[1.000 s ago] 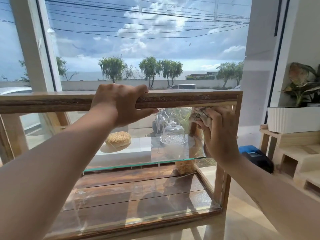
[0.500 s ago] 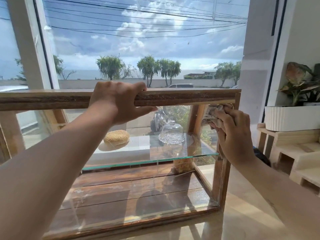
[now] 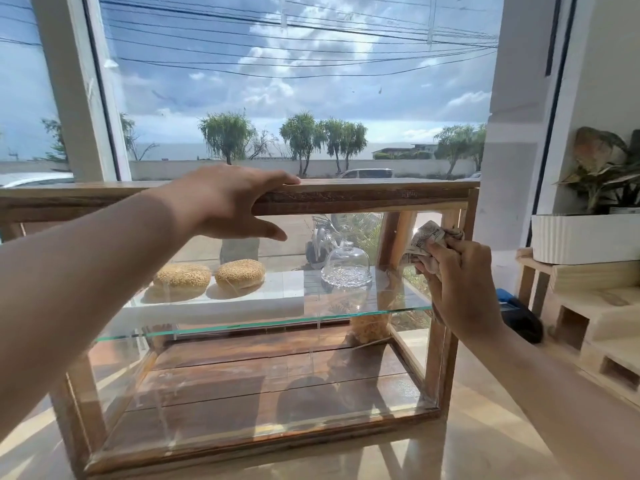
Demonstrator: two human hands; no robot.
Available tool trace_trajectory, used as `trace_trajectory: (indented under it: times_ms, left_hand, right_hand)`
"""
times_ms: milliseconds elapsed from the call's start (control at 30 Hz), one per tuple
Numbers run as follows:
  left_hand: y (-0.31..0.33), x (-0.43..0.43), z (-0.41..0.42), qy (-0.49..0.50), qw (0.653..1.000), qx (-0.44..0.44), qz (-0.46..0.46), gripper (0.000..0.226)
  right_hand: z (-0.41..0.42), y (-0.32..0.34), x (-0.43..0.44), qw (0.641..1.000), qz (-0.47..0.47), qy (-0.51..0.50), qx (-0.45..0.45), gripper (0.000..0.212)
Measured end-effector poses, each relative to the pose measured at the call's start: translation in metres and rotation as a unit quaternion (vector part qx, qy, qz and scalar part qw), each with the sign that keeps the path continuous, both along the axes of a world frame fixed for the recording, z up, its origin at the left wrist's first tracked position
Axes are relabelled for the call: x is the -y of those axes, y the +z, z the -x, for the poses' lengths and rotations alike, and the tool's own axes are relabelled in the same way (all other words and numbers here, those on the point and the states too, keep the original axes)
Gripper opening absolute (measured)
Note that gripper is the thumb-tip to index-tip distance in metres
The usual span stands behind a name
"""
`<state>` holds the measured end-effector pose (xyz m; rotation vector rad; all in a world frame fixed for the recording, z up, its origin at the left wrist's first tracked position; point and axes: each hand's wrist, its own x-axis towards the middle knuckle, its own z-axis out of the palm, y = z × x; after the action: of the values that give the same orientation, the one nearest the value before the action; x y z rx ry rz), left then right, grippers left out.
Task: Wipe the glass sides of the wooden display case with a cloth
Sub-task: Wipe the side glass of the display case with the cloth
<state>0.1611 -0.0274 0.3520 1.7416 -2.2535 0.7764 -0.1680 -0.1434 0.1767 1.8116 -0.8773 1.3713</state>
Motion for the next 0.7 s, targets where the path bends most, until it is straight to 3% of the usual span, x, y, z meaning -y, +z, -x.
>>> trace_trajectory:
  times_ms: [167,300,433,700]
  left_hand:
    - [-0.004,-0.002,0.002,0.001,0.999,0.019,0.047,0.078]
    - [-0.009,-0.004,0.009,0.023,0.995,0.035,0.095,0.073]
    - [-0.011,-0.001,0.009,0.02,0.993,0.031,0.11,0.072]
    - [-0.013,0.001,0.008,0.019,0.992,0.014,0.123,0.072]
  right_hand:
    - [-0.002,-0.002,0.0,1.0,-0.007,-0.007,0.013,0.062]
    - [-0.014,-0.003,-0.004,0.998,-0.011,0.008,0.053,0.043]
    - [-0.039,0.004,-0.006,0.994,0.001,0.025,0.105,0.039]
    - [-0.085,0.023,-0.014,0.992,0.038,0.054,0.108,0.033]
